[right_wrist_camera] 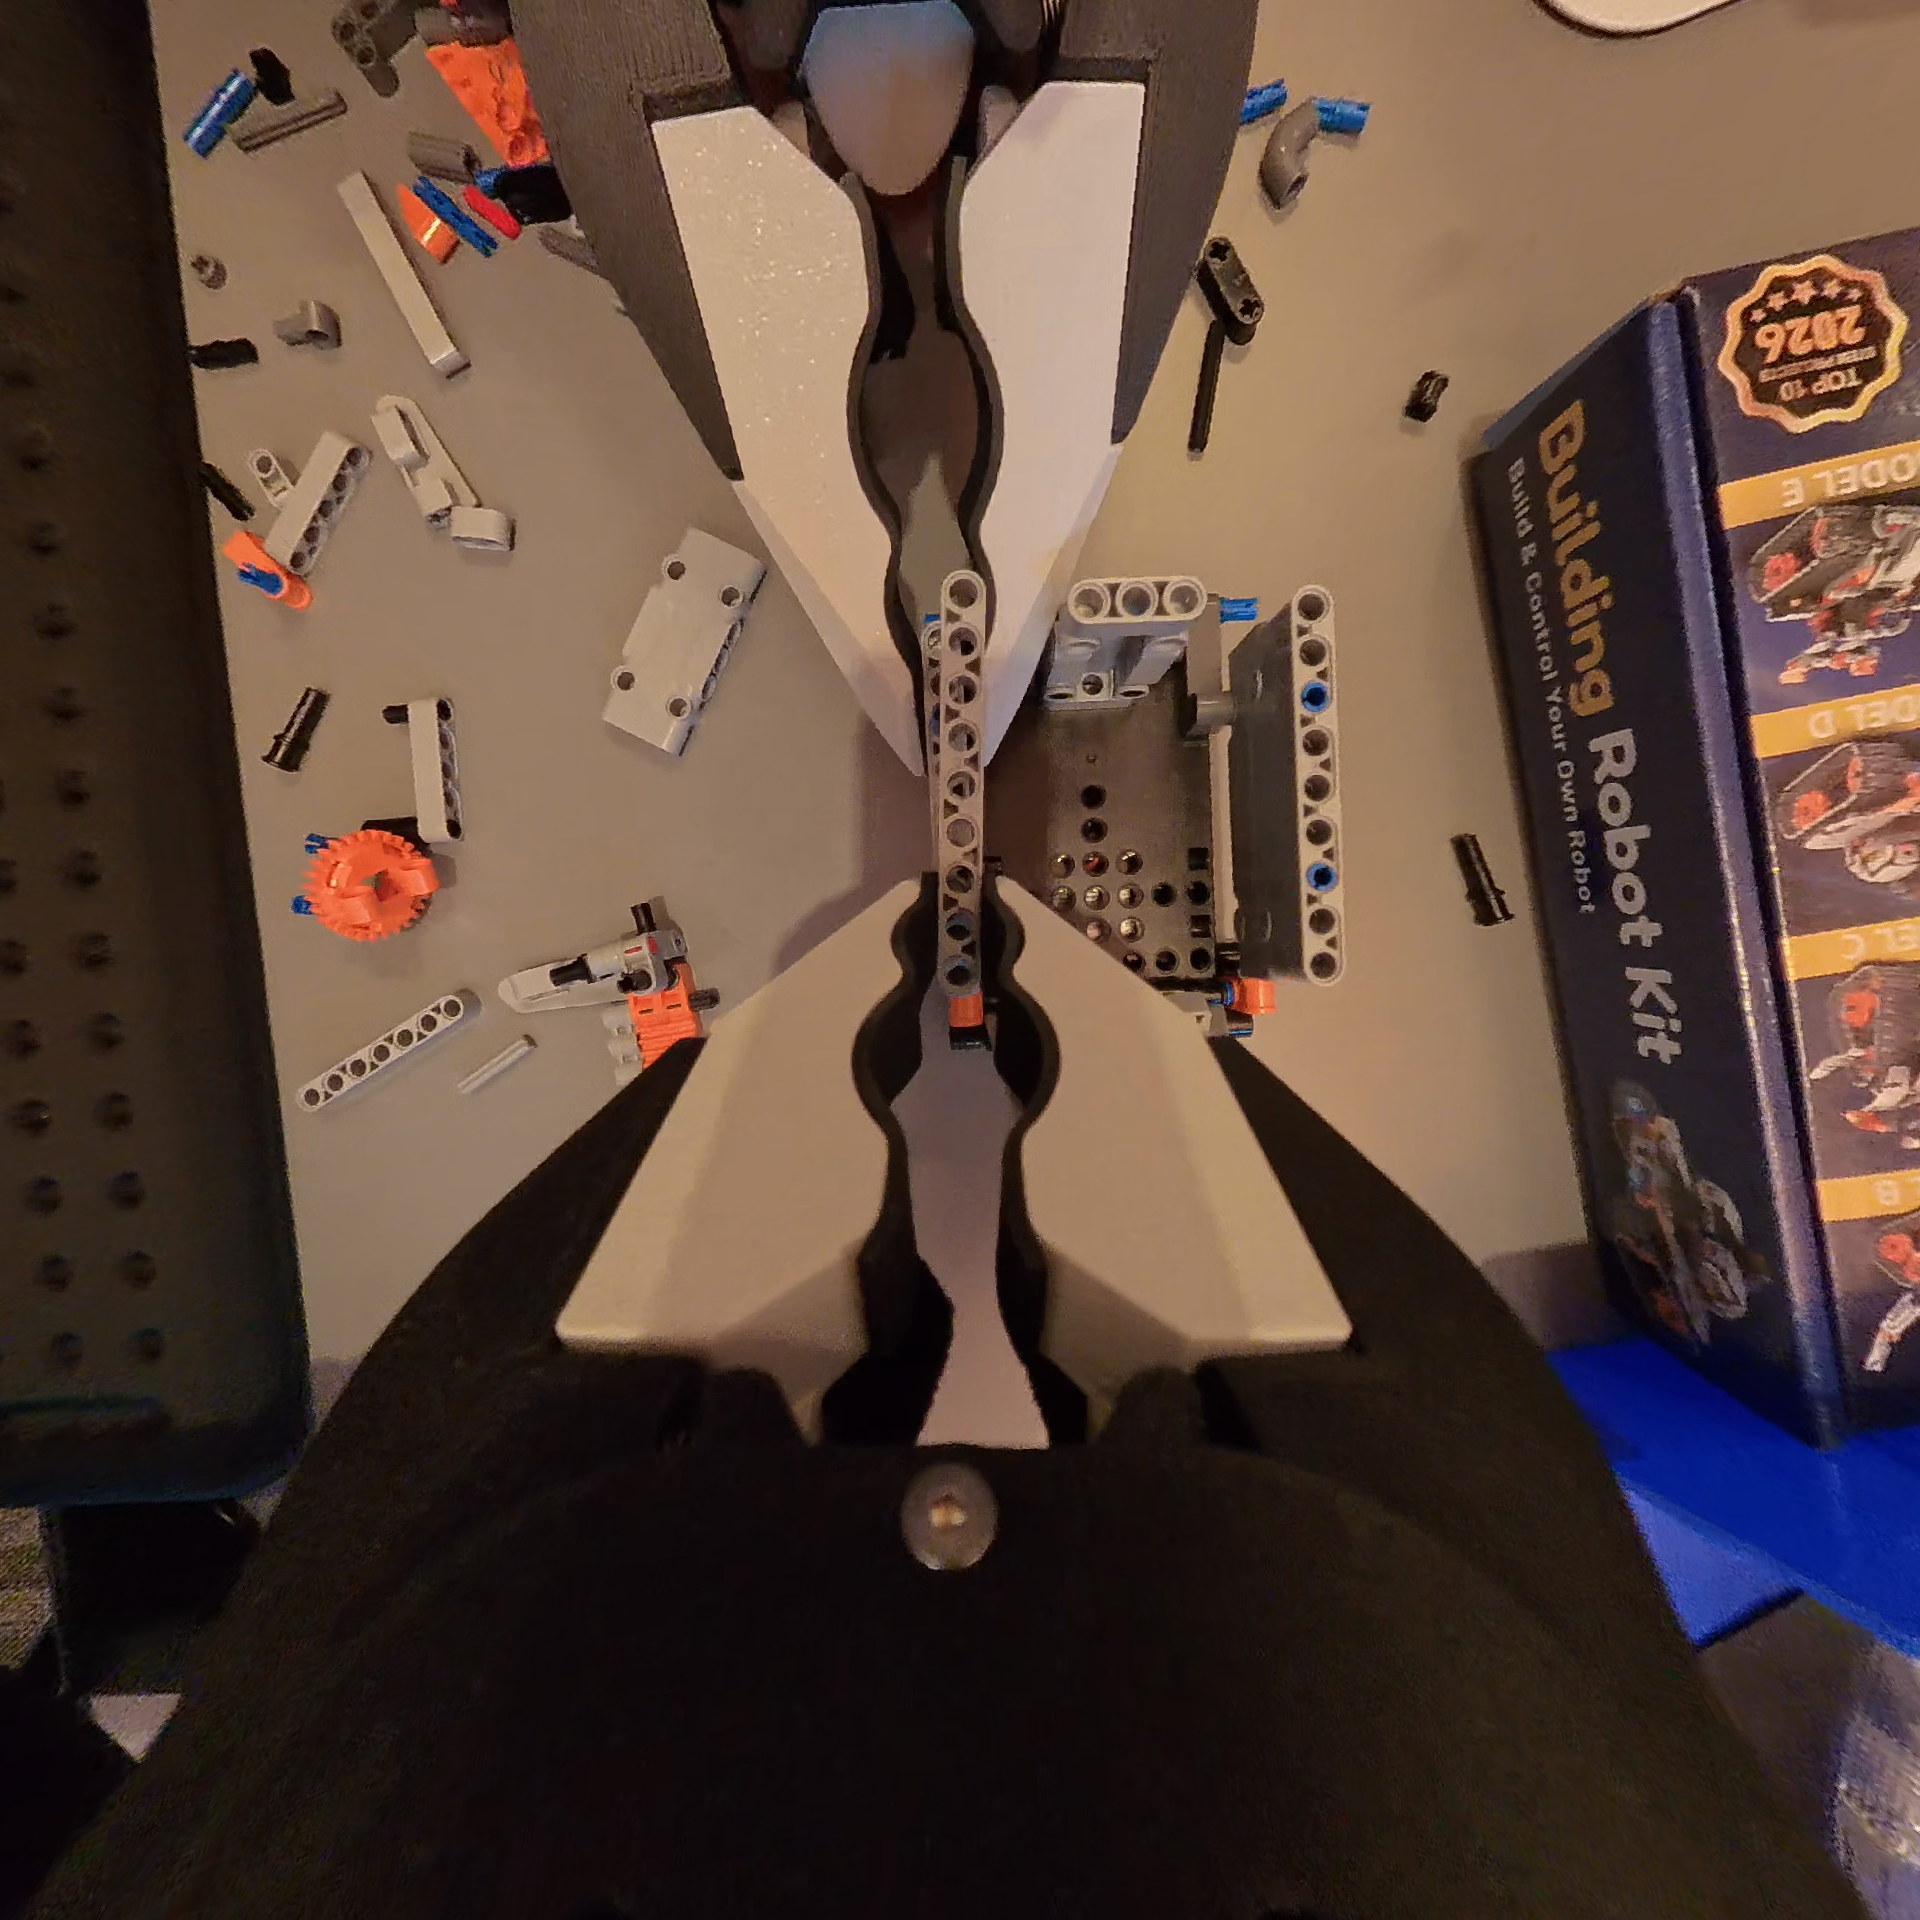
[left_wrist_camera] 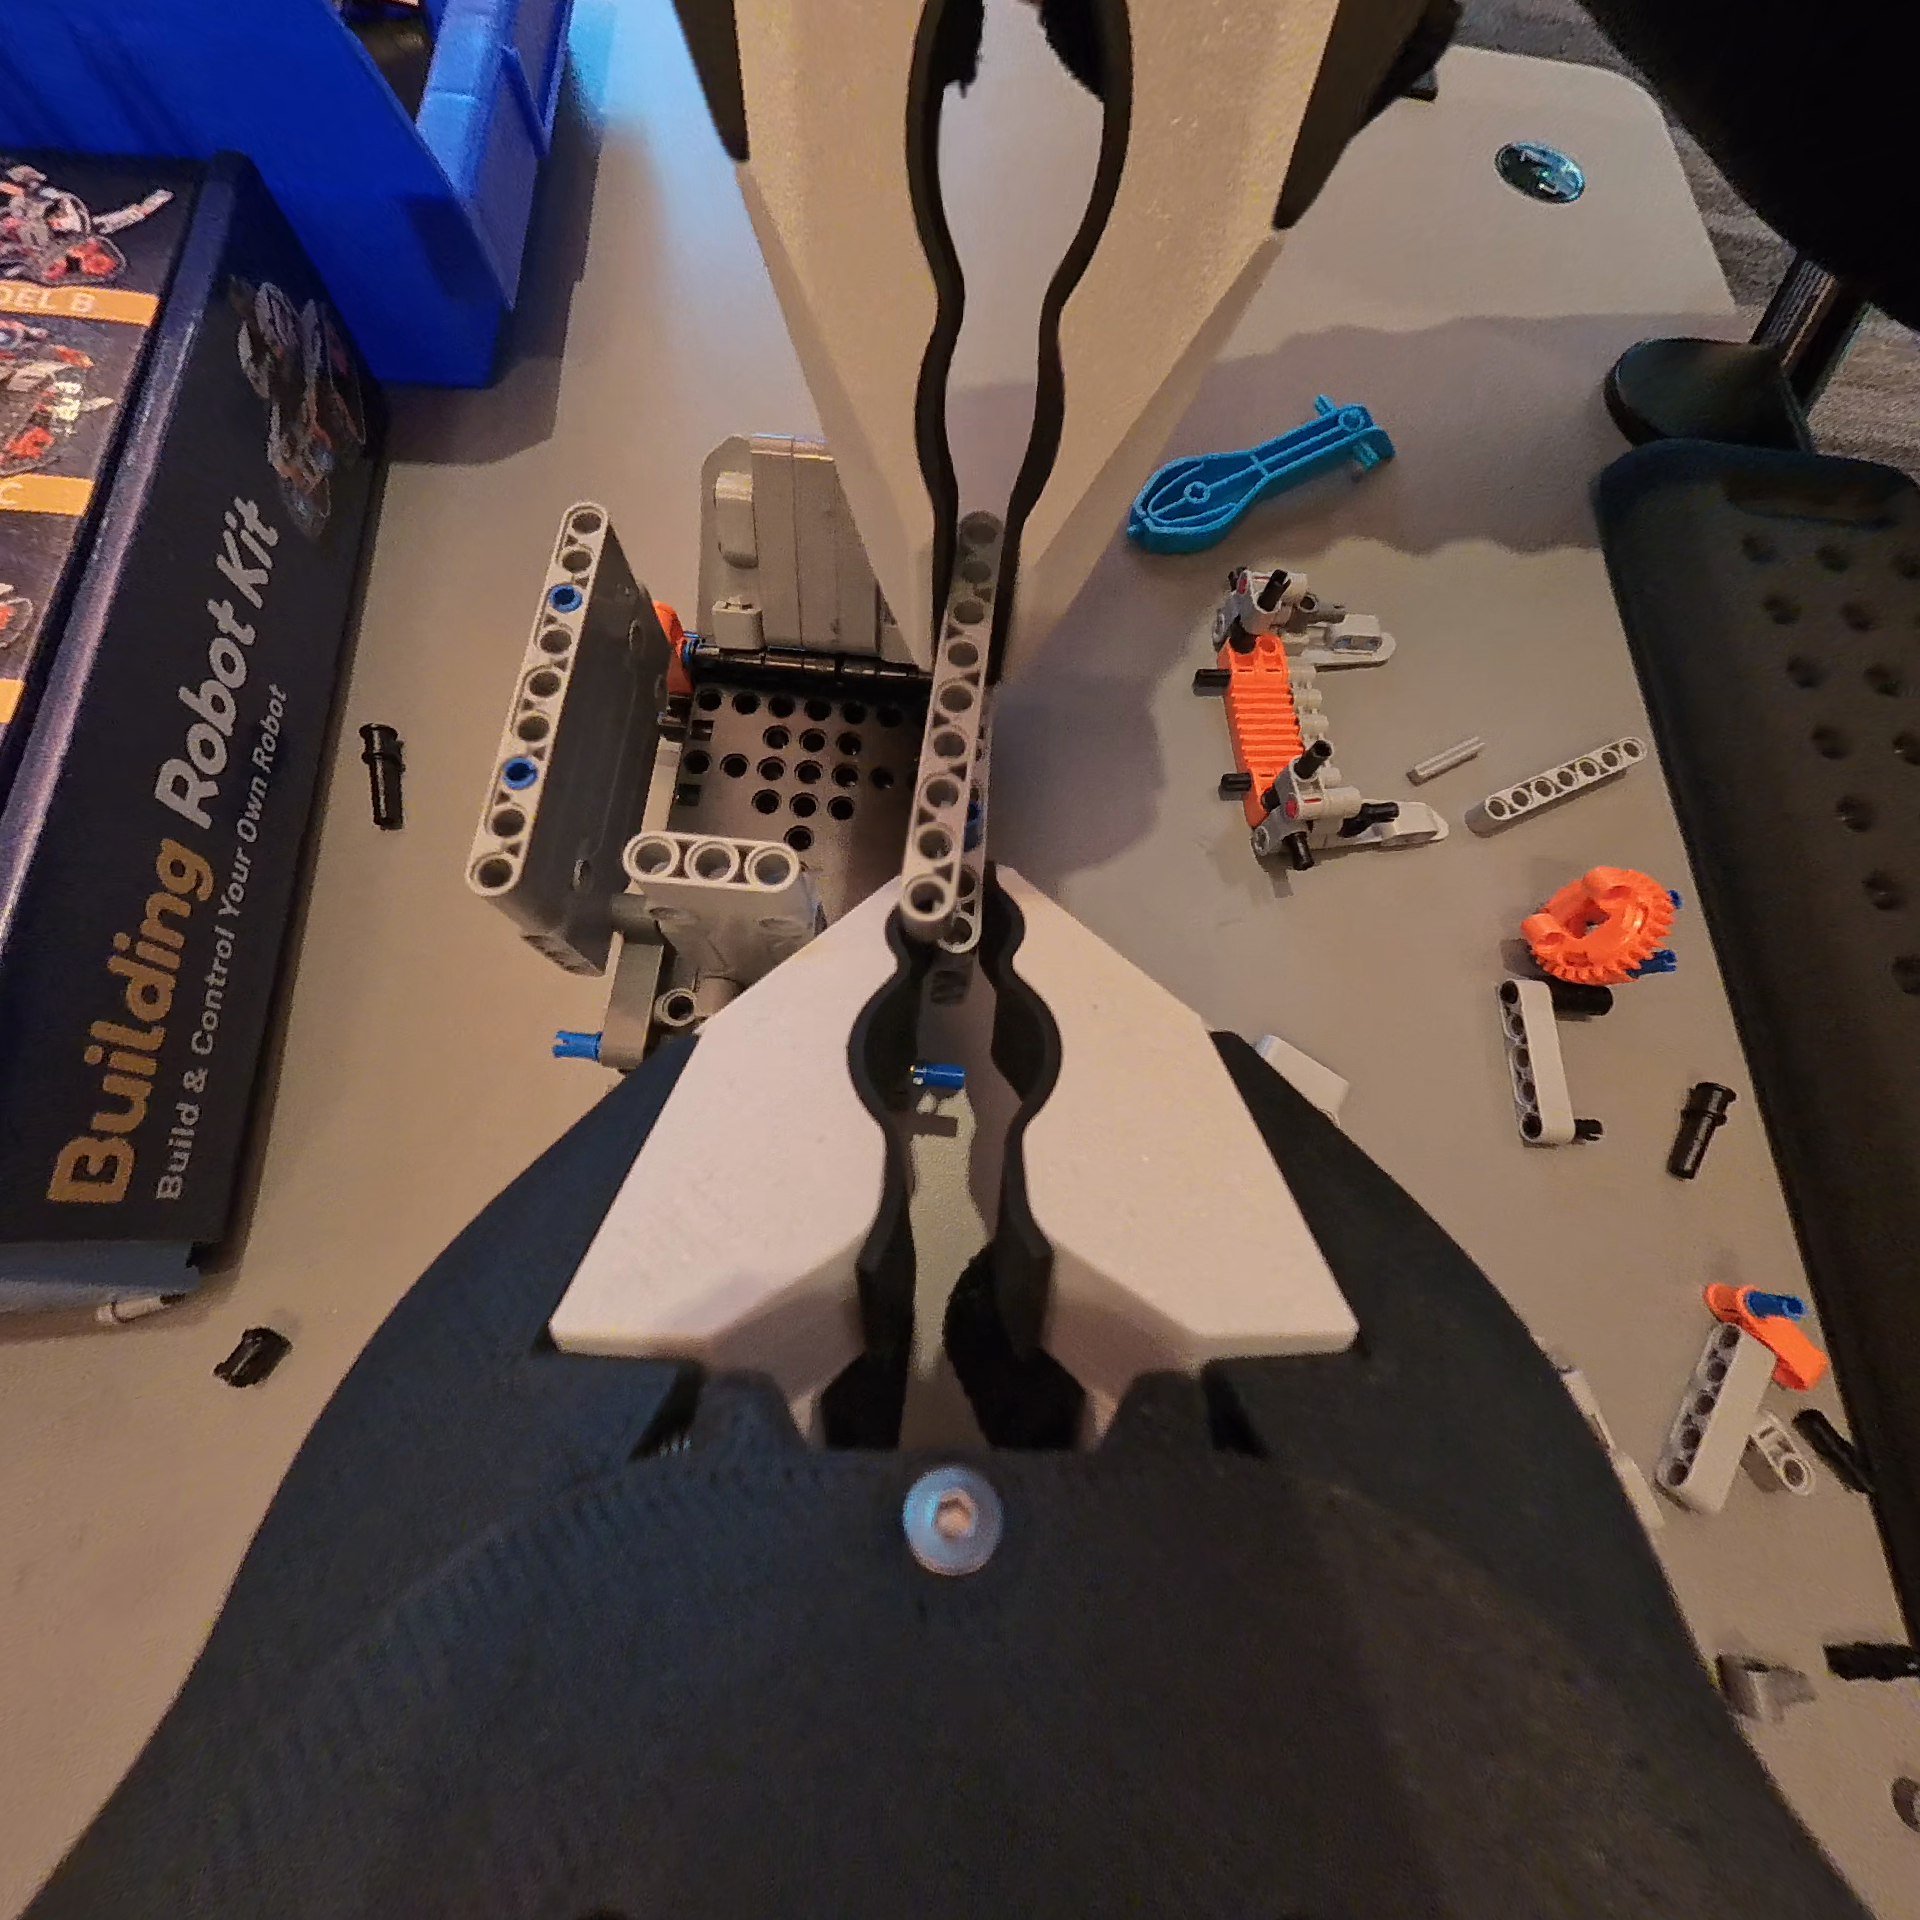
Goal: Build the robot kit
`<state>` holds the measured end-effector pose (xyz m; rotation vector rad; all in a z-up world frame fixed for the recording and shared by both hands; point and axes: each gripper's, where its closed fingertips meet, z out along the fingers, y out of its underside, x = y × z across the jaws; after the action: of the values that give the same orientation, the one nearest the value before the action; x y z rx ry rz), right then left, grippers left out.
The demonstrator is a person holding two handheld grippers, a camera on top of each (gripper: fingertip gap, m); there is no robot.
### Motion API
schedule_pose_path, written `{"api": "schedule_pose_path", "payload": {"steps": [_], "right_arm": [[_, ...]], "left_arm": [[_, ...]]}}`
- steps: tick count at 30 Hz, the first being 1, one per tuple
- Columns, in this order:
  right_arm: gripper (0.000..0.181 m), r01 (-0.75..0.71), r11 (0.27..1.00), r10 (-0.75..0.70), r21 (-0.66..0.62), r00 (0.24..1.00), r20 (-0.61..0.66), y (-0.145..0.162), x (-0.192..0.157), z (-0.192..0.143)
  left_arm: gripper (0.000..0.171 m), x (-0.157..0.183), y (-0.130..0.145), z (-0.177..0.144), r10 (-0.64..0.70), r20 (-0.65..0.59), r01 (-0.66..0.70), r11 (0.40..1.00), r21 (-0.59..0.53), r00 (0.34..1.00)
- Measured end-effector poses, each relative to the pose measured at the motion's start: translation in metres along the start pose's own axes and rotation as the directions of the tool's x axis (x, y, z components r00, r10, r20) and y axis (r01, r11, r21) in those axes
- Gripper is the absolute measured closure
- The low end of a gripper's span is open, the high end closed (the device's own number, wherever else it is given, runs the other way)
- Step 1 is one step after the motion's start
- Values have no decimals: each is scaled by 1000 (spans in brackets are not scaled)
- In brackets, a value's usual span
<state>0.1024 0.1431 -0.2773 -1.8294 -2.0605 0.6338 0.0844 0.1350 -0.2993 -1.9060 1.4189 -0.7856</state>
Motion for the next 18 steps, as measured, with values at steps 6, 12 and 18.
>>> {"api": "schedule_pose_path", "payload": {"steps": [6,12,18], "right_arm": [[174,-9,1000,8,-16,999,-40,-2,0,-6],[174,-2,1000,2,-11,999,-46,0,-1,-5],[174,72,997,-65,40,986,-152,-2,0,-5]], "left_arm": [[166,1,0,0,9,3,-9,1000,-6,1000],[166,1,1,1,13,6,-13,1000,-12,1000],[166,1,1,0,4,-3,-4,1000,-3,1000]]}}
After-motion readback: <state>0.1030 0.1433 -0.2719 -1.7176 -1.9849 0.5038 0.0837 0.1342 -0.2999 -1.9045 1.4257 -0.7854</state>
